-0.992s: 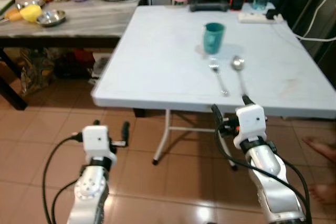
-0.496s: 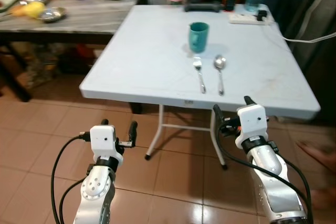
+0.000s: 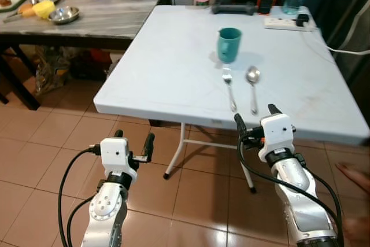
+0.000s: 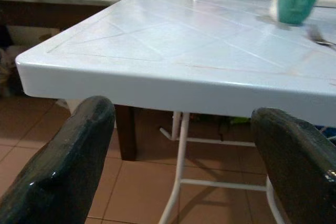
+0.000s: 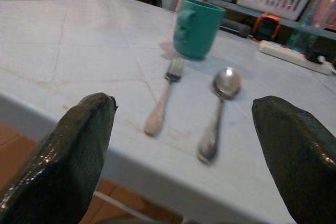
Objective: Setting the table
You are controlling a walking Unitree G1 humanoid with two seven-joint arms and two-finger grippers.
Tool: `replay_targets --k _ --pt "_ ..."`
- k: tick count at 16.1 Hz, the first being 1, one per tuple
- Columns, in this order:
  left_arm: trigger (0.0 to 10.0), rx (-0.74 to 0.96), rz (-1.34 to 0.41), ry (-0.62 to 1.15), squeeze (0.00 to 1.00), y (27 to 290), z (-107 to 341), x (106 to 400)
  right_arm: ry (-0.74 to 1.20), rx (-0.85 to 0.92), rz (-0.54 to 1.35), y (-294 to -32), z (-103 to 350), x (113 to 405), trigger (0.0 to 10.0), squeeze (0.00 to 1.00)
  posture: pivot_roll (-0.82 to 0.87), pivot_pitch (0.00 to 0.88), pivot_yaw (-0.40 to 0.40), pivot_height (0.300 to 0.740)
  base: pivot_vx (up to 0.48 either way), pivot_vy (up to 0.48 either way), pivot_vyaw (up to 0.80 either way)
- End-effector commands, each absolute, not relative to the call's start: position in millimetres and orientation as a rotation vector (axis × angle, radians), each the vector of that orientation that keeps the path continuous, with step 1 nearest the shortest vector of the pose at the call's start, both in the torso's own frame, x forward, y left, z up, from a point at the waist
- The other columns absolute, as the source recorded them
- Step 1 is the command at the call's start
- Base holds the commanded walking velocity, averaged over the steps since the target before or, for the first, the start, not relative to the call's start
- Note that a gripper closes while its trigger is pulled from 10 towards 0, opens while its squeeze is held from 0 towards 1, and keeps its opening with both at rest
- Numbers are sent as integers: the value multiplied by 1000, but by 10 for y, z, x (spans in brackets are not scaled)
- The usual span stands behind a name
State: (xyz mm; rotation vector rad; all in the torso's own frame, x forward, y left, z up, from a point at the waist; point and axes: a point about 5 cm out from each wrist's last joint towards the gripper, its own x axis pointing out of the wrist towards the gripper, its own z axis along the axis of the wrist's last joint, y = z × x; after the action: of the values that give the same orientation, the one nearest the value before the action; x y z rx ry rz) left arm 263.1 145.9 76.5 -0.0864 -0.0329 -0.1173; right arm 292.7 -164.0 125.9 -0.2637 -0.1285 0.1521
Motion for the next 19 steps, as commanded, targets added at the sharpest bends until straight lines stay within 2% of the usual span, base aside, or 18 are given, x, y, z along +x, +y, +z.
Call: replay_targets --k 1,8,14,19 --pt "10000 -78 -124 -40 0 1486 775 2615 -134 -261 152 -1623 1269 2940 10000 0 -178 86 76 740 424 0 0" --pt "10000 -75 -140 -34 0 1459 770 2616 -129 -254 151 -1619 1249 2927 10000 0 -181 90 80 740 425 0 -463" --pt "10000 -67 -128 -18 0 1484 751 2597 -132 -237 181 -1572 1254 2904 10000 0 -181 98 85 740 0 0 0" --pt "10000 -26 -274 -32 0 1454 811 2440 -139 -205 238 -1450 1300 2870 10000 0 -174 111 94 740 0 0 0"
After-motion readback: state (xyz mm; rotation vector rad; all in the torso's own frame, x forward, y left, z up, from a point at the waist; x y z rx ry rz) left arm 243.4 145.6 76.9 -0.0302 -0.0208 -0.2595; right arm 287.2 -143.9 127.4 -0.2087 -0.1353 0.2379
